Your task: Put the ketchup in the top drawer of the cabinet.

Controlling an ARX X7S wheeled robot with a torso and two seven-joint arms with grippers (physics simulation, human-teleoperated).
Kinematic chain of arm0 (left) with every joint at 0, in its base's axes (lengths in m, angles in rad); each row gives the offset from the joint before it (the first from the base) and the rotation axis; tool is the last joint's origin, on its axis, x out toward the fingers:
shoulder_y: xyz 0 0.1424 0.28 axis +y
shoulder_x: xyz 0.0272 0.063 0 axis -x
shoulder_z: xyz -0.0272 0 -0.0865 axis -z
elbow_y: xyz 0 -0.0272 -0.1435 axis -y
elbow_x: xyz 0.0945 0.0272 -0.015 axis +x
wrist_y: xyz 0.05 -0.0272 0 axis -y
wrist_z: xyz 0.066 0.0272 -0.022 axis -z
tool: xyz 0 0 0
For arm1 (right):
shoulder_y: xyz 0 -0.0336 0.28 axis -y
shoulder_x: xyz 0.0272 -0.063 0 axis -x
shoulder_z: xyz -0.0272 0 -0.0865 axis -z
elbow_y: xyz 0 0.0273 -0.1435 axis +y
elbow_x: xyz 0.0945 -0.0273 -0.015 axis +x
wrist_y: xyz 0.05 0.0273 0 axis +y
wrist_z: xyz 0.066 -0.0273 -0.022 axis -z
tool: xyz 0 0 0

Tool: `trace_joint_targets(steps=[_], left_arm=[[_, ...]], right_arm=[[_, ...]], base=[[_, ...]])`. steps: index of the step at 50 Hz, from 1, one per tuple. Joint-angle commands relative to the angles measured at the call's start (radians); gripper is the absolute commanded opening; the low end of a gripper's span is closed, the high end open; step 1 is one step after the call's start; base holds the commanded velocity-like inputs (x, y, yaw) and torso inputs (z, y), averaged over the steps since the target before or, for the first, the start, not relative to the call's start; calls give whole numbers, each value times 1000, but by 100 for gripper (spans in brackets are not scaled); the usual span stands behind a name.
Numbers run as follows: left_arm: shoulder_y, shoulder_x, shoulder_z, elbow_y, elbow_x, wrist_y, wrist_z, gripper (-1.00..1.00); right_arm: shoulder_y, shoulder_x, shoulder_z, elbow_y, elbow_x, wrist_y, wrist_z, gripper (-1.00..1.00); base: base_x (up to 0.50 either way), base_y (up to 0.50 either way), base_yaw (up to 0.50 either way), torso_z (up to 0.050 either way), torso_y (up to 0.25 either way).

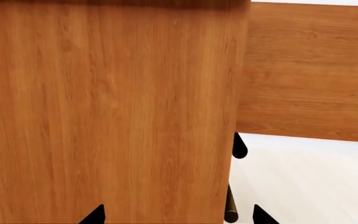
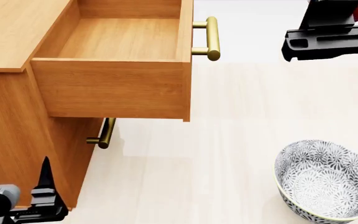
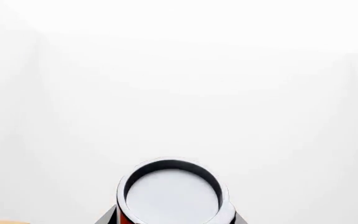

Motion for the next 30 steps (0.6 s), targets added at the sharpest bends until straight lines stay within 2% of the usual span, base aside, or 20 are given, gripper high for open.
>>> trace_joint_targets(steps=[1,30], left_arm=[[0,1,4,-8,-4,10,1,100],[12,-3,5,-12,-15,23,-8,100]], right_arm=[[147,-74,-159,105,-125,-11,-62,-100],[423,-268,-367,524,-316,-120,-201,-100]], base=[[0,0,0,0,0],[0,0,0,0,0]])
